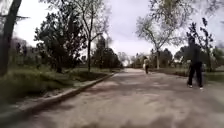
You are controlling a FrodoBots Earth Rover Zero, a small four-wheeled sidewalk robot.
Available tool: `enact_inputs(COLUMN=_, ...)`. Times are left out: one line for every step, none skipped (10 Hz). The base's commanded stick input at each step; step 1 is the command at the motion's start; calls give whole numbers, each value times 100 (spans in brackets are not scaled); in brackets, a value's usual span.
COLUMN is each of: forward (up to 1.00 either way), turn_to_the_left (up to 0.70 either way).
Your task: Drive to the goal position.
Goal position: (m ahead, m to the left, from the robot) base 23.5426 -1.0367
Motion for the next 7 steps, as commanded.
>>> enact_inputs(forward=70, turn_to_the_left=0)
enact_inputs(forward=70, turn_to_the_left=-11)
enact_inputs(forward=70, turn_to_the_left=-35)
enact_inputs(forward=70, turn_to_the_left=-34)
enact_inputs(forward=70, turn_to_the_left=-27)
enact_inputs(forward=70, turn_to_the_left=-12)
enact_inputs(forward=70, turn_to_the_left=0)
